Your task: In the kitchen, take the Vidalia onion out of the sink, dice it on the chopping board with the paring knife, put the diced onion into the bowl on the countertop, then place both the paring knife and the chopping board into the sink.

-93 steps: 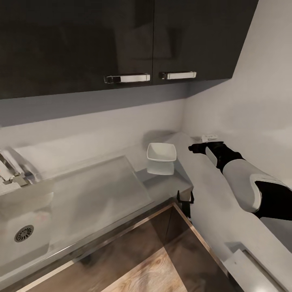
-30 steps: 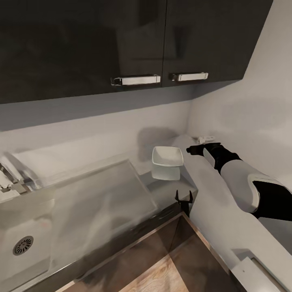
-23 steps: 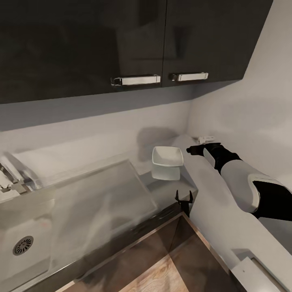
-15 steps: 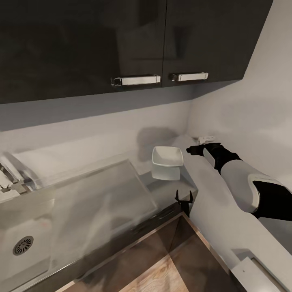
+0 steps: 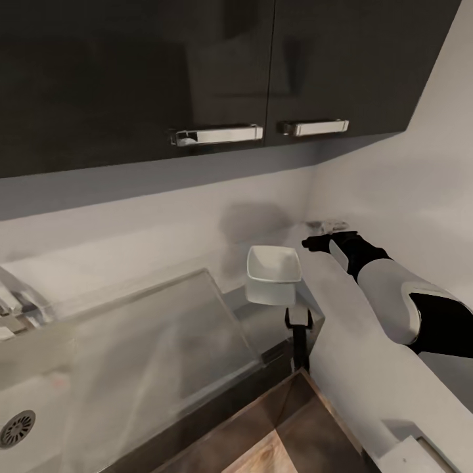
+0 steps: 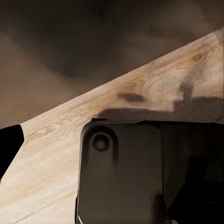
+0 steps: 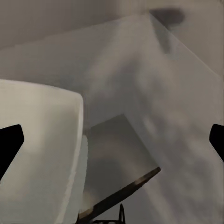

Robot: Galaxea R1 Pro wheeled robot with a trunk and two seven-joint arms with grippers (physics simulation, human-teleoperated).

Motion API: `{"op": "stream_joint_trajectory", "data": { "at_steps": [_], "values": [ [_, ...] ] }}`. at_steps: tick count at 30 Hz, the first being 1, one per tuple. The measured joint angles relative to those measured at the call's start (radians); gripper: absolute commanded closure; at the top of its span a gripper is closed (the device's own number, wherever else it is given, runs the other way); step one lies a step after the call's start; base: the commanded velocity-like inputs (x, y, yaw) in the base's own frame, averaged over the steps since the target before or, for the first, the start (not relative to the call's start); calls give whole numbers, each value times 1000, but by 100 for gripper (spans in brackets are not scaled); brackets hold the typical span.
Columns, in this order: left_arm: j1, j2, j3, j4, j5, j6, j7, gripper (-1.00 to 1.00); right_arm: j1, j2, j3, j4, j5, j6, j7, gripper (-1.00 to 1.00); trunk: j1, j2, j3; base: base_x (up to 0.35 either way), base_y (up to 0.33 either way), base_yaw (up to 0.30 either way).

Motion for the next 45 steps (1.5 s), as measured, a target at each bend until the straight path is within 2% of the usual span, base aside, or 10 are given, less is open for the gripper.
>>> {"op": "stream_joint_trajectory", "data": {
  "at_steps": [18,45],
  "values": [
    [0,0,1,0,0,1,0,-100,0,1,0,0,-1,0,-2,-100,0,0,0,152,-95,0],
    [0,0,2,6,0,1,0,-100,0,1,0,2,-1,1,-1,-100,1,0,0,5,8,0]
  ]
}}
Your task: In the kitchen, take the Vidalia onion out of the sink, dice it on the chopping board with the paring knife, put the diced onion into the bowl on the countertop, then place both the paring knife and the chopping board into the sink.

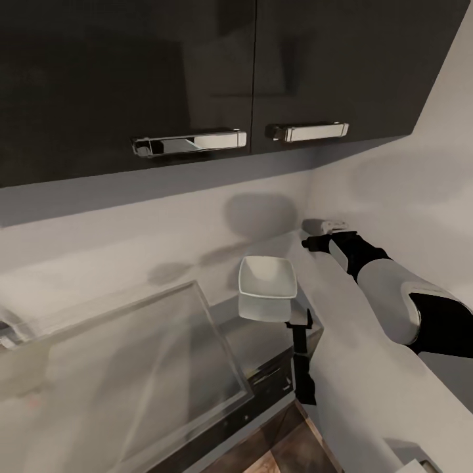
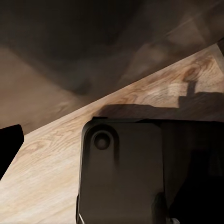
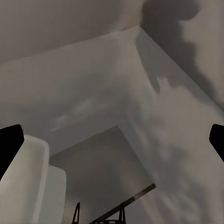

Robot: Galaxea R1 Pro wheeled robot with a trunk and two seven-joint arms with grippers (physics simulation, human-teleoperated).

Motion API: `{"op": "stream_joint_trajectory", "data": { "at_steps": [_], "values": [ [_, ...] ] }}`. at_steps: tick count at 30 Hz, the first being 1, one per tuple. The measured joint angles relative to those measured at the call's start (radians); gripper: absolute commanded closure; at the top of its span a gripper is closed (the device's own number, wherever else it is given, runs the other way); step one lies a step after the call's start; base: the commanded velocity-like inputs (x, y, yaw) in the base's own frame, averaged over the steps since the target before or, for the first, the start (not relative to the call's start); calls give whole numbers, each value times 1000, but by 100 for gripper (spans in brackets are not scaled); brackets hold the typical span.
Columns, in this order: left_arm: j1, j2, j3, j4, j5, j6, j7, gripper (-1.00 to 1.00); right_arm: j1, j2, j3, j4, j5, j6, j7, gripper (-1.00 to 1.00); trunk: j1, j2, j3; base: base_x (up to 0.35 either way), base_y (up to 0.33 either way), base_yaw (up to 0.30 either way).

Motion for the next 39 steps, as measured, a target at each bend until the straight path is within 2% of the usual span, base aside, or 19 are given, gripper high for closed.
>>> {"op": "stream_joint_trajectory", "data": {
  "at_steps": [21,32,39],
  "values": [
    [0,0,0,3,0,0,0,-100,0,-1,0,24,2,-2,0,-100,0,0,0,0,25,0],
    [0,0,0,5,0,0,0,-100,0,2,0,71,-1,0,1,-100,0,0,0,0,0,0],
    [0,0,-1,5,0,0,0,-100,0,3,0,85,-1,0,2,-100,0,0,-8,0,0,0]
  ]
}}
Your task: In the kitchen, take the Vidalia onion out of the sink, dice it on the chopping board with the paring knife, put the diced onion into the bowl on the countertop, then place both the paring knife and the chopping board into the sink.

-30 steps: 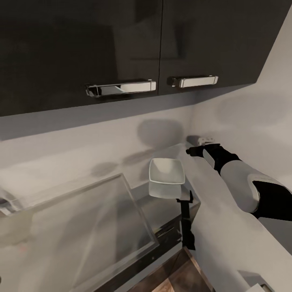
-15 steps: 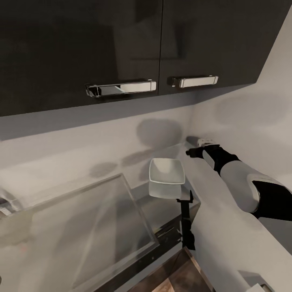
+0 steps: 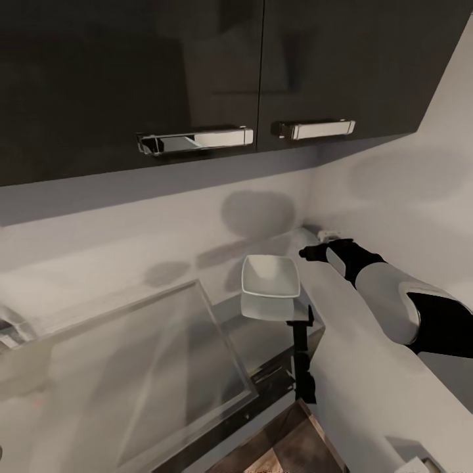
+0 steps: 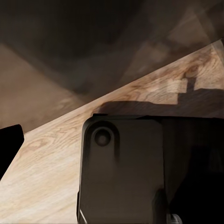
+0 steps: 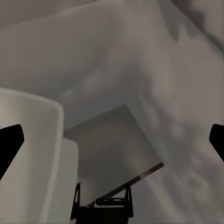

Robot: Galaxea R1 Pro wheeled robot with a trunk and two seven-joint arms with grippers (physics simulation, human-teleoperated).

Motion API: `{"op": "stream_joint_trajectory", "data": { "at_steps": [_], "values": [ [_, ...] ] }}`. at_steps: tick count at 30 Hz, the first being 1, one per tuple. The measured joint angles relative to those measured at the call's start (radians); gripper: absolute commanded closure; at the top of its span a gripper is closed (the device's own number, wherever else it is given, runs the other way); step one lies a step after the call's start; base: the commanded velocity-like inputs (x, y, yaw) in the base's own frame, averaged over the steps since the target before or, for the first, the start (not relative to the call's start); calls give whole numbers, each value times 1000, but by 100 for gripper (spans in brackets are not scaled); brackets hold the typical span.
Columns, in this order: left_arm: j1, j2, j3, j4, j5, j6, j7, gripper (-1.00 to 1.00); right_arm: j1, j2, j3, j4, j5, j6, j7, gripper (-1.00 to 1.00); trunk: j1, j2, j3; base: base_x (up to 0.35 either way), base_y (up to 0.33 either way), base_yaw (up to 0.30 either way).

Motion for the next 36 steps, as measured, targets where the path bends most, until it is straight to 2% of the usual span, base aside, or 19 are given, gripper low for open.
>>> {"op": "stream_joint_trajectory", "data": {
  "at_steps": [36],
  "values": [
    [0,0,0,-1,0,0,0,-100,0,13,-1,16,-1,-2,3,-100,0,0,-57,0,0,0]
  ]
}}
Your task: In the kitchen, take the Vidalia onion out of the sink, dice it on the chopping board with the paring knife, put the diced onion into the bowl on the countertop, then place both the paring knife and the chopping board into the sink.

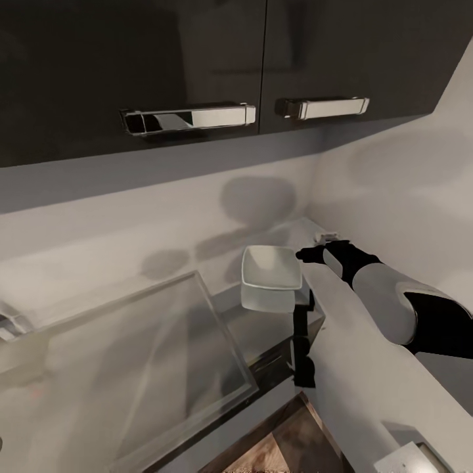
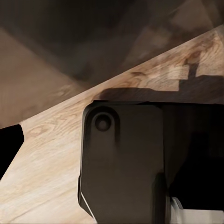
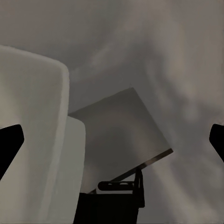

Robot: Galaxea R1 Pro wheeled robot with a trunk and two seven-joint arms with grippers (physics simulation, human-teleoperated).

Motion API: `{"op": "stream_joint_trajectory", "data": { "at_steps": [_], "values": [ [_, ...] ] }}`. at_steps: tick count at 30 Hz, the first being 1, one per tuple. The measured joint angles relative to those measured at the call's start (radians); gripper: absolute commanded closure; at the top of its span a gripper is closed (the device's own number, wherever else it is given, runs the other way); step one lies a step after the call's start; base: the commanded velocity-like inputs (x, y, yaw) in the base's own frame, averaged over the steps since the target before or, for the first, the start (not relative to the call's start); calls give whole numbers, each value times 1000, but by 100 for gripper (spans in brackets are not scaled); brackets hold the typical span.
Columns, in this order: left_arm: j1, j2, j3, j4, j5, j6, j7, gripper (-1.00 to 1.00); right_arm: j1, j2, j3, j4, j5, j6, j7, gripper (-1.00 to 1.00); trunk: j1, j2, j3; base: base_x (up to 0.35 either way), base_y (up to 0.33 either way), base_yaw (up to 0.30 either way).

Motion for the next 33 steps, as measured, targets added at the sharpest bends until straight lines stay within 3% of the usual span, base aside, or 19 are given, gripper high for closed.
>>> {"op": "stream_joint_trajectory", "data": {
  "at_steps": [11,18,28,33],
  "values": [
    [0,0,0,0,0,0,0,-100,0,-3,-1,3,-1,0,8,-100,0,0,-15,0,0,0],
    [0,0,0,1,0,0,0,-100,0,-11,-4,2,-34,0,106,-100,0,0,-16,0,0,0],
    [0,0,0,0,0,0,0,-100,0,-17,-5,0,-43,0,138,-100,0,0,-16,0,0,0],
    [0,0,0,0,0,0,0,-100,0,-33,-5,0,-44,0,176,-100,0,0,-16,0,0,0]
  ]
}}
